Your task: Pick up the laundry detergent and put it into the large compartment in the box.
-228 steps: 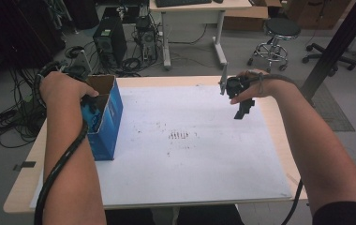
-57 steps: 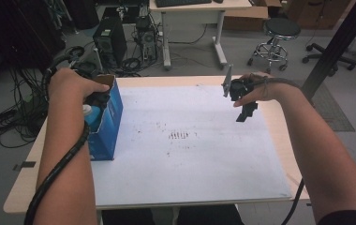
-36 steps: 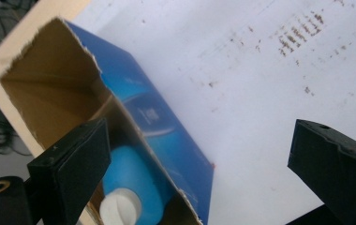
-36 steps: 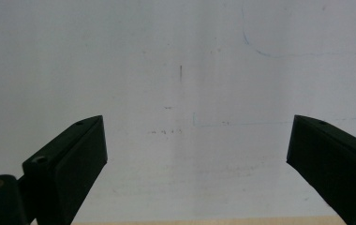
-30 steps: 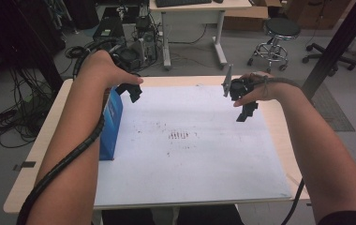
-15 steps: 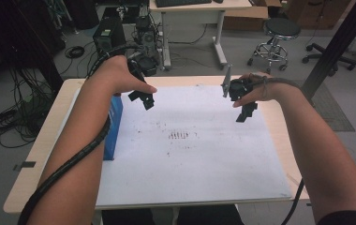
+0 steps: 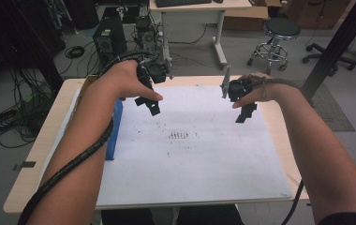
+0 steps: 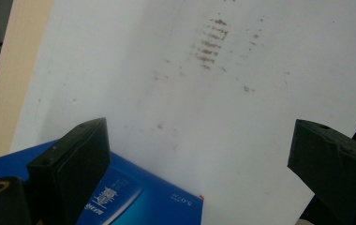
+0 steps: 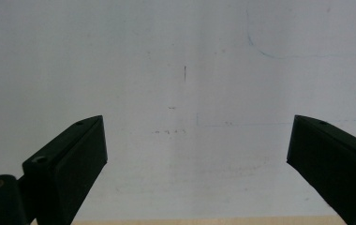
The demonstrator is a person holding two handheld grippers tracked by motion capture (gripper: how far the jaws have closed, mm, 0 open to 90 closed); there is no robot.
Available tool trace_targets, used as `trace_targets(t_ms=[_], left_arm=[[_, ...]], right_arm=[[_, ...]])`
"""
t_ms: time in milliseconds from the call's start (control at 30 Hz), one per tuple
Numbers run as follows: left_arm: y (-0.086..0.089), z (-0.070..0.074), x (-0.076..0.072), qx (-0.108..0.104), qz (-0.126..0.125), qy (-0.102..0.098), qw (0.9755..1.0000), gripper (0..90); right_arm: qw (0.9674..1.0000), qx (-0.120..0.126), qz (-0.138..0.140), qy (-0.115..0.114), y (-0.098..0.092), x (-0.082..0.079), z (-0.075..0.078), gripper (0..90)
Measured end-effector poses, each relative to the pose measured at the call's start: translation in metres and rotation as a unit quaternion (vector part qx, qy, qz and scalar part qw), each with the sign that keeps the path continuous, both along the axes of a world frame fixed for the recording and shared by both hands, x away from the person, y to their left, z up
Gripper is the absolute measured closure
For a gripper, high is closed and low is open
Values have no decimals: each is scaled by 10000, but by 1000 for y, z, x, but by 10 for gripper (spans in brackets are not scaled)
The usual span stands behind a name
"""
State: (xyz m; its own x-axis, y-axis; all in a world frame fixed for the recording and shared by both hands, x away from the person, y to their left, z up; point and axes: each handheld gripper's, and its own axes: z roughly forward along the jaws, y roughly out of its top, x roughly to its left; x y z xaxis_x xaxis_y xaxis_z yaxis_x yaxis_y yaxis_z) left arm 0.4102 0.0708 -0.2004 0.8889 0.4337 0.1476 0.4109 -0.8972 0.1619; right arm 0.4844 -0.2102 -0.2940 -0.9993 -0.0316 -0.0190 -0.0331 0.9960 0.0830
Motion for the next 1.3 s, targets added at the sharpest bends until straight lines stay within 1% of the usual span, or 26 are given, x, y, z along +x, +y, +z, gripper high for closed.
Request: trace_targets(t_ms=[67,133,200,300,333,400,500,533,700,733,833,900,1000,1200,1300], left_arm=[[-2,0,-1,67,-85,4,9999,64],[-5,-2,-2,40,-189,-4,9998,63],[-7,-2,-3,66,-312,27,9995,61],[-11,-6,-3,83,-382,37,9992,62],[-12,-8,-3,116,-420,67,9990,61],[-14,-11,-2,150,-474,62,9987,61],[-17,-15,-2,168,-565,112,9982,61],[-17,-17,-2,181,-587,123,9980,61],[-17,-21,-4,214,-756,181,9967,57],[-17,-21,-5,228,-759,196,9967,57],[-16,-20,-5,312,-768,168,9964,58],[-16,-19,-5,298,-779,179,9964,58],[-17,-17,-4,276,-793,140,9964,58],[-23,-21,-4,272,-834,177,9960,58],[-27,-22,-3,303,-877,212,9955,58]], right_arm=[[10000,-8,6,-5,1,-1,0,50],[10000,3,17,-15,1,-2,0,50],[10000,3,32,-24,2,-2,1,49],[10000,-16,12,-21,2,-3,1,50],[10000,-9,33,-20,2,-3,1,50],[10000,-14,34,-23,2,-3,1,49],[10000,-18,24,-17,2,-3,0,50],[10000,-33,-17,-12,2,-4,0,49],[10000,-17,-23,15,2,-5,-1,49],[10000,-25,-52,17,3,-5,-1,48],[10000,-36,-15,10,5,-6,-1,49],[10000,-33,-4,15,7,-7,-1,50],[10000,-57,-9,15,8,-8,0,50],[10000,-38,-12,-23,7,-7,3,49],[10000,-15,-22,-26,4,-8,3,49]])
